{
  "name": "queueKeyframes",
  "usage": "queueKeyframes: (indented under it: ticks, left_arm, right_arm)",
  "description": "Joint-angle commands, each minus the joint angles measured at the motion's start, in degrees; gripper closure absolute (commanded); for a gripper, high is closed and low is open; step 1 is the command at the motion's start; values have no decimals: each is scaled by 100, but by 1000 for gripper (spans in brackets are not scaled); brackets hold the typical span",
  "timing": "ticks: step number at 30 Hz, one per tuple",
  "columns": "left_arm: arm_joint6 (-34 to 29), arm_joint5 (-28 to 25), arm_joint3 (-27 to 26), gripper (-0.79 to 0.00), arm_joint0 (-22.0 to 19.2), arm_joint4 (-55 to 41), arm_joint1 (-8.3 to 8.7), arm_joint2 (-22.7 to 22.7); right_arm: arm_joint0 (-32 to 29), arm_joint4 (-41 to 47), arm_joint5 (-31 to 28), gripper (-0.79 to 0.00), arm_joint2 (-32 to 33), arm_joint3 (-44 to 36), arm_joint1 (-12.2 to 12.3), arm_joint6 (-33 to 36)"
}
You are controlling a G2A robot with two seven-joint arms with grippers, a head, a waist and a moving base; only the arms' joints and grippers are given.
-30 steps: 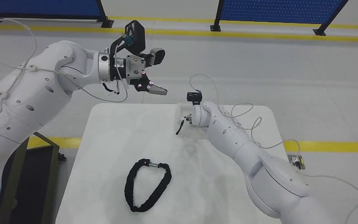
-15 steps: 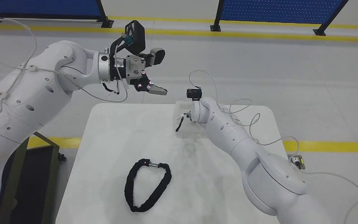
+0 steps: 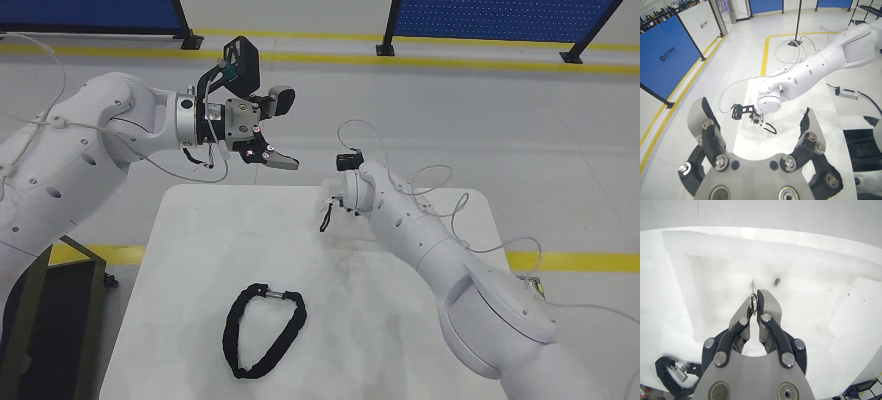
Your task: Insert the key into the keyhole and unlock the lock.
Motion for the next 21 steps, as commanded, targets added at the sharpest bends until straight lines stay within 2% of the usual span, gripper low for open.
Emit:
queueKeyframes:
  ticks: [1,9,21]
  left_arm:
    - [-1,0,0,-785,0,-1,0,0]
    - [-1,0,0,-785,0,-1,0,0]
    - [-1,0,0,-785,0,-1,0,0]
  right_arm:
    - [6,-72,21,0,46,-108,52,112]
    - [-141,-564,559,0,145,-448,239,388]
    - [-462,-834,818,0,221,-717,206,328]
